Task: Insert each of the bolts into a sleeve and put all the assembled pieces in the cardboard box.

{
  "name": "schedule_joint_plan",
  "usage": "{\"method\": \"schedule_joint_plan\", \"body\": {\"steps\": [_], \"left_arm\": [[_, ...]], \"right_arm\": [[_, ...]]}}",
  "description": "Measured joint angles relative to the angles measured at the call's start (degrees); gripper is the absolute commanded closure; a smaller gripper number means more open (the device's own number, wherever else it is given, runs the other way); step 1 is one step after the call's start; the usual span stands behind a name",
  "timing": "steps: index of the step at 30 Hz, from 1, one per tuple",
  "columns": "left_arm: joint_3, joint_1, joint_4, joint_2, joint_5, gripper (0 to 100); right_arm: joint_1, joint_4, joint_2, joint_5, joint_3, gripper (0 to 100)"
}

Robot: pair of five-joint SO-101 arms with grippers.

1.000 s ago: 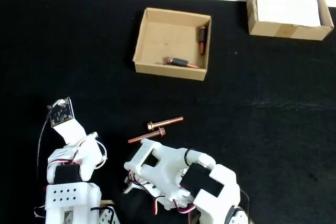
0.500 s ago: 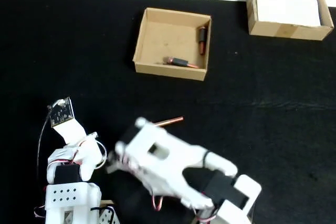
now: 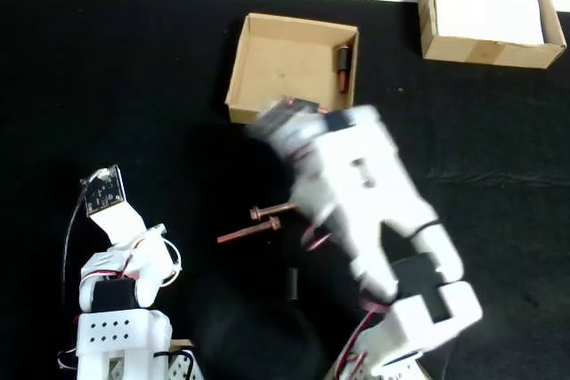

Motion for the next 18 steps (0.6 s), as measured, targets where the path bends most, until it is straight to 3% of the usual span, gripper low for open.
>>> {"method": "schedule_joint_plan", "body": {"steps": [7, 14, 18], "left_arm": [[0.0, 0.0, 0.0, 0.0, 0.0, 97], [0.0, 0.0, 0.0, 0.0, -0.8, 97], [0.0, 0.0, 0.0, 0.0, -2.4, 97]], "right_arm": [[13.1, -17.1, 0.1, 0.0, 5.4, 98.8], [14.7, -28.4, 0.0, 0.0, 18.8, 76.6], [14.6, -28.7, -1.1, 0.1, 21.1, 77.9]]}}
